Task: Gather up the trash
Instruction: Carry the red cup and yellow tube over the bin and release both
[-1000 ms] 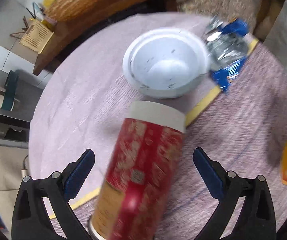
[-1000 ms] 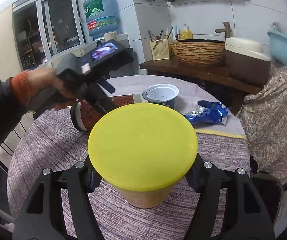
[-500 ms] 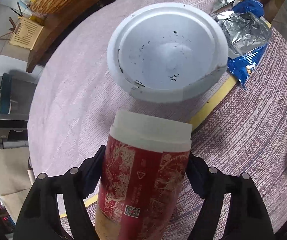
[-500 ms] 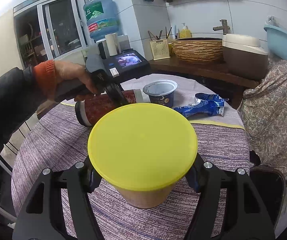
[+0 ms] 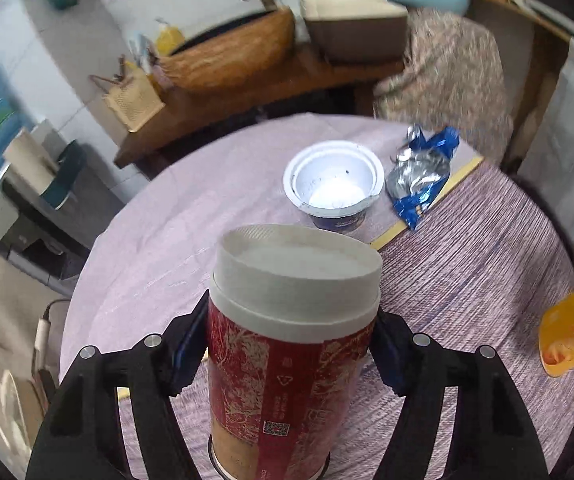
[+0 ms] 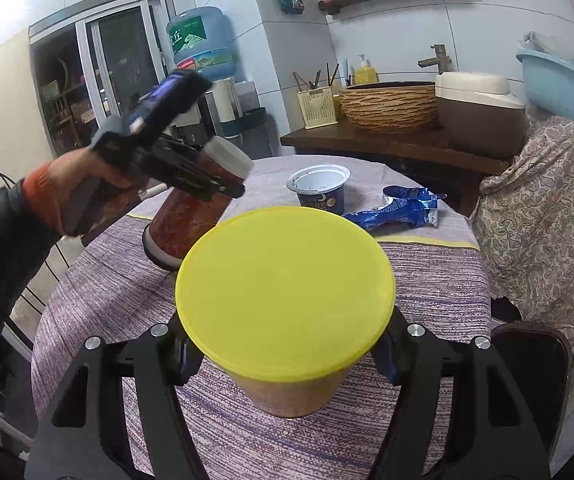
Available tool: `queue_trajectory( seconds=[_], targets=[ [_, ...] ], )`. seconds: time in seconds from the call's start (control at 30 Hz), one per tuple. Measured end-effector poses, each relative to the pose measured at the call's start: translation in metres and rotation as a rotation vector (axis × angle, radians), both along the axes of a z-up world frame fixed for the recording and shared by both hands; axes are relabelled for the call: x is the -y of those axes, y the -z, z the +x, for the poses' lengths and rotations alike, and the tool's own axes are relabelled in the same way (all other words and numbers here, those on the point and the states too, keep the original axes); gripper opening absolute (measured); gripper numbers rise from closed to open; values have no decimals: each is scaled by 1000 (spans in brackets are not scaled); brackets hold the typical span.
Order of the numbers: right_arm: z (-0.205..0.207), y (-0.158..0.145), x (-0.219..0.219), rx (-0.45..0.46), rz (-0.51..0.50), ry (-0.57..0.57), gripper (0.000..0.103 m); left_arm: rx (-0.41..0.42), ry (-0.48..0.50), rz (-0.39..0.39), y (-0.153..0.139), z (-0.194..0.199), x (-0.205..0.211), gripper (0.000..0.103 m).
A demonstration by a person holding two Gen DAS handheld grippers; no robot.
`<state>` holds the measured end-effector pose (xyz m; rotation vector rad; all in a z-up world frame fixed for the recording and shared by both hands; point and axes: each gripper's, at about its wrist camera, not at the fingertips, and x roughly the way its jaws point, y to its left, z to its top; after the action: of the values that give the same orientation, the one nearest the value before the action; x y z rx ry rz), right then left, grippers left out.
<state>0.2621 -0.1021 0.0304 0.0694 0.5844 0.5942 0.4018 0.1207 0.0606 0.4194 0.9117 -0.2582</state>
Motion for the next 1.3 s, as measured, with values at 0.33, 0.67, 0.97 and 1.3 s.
queue_trajectory(
  seconds=[0.33,0.67,0.97,1.3],
  targets=[
    [-18,1,16,7,23,18,66,179,-69,-271,-21,-72,-8,68],
    [-36,6,57,14,44,99,66,219,-20,-415,-22,-104,48,67],
    [-56,13,132,7,71,254,66,223,127,-487,-35,-115,139,67],
    [-84,27,235,2,49,495,66,166,298,-523,-21,-123,267,67]
  ],
)
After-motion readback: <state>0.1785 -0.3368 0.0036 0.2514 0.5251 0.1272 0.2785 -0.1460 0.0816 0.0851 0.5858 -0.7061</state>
